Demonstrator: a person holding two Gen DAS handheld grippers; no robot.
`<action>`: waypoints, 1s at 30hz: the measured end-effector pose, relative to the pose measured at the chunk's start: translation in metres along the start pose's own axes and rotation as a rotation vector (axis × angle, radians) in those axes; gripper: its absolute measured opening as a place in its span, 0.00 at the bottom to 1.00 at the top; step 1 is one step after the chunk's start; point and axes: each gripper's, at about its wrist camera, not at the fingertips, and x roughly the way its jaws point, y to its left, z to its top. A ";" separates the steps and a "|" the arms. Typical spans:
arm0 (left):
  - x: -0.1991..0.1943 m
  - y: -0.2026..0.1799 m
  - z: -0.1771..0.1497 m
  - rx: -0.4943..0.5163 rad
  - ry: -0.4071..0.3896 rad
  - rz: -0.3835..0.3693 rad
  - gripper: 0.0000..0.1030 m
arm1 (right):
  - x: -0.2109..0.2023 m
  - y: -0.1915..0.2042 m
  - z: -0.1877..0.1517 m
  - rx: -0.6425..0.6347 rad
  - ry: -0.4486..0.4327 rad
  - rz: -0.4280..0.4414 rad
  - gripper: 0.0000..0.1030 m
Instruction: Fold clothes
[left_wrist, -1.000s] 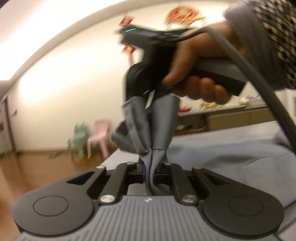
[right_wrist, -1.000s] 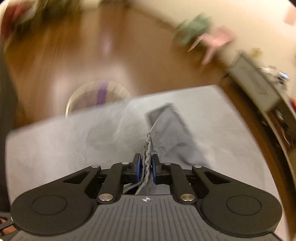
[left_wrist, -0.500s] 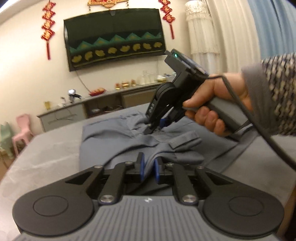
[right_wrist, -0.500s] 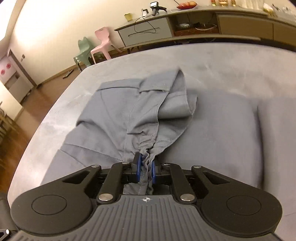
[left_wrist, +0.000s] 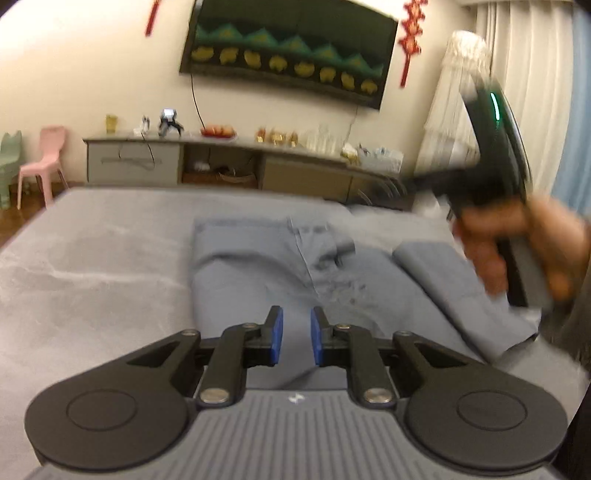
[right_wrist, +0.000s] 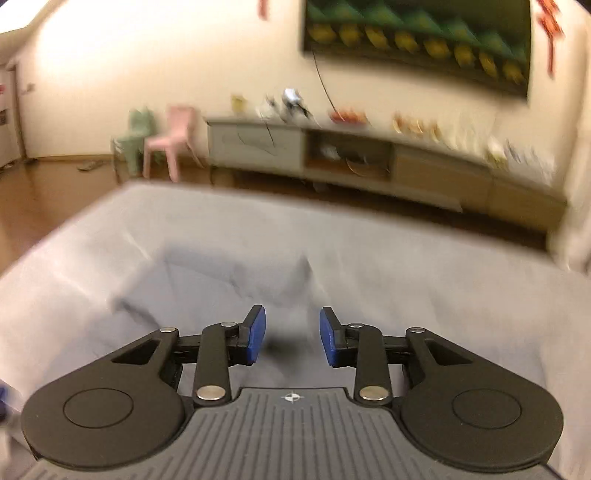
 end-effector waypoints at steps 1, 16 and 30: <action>0.004 0.000 -0.003 0.000 0.013 0.002 0.14 | 0.011 0.015 0.008 -0.059 0.011 0.042 0.34; 0.023 0.010 -0.037 -0.010 0.094 0.005 0.13 | 0.234 0.050 0.035 -0.117 0.352 0.127 0.47; 0.020 -0.003 -0.043 0.075 0.114 0.064 0.15 | 0.029 -0.010 -0.098 -0.005 0.170 0.182 0.40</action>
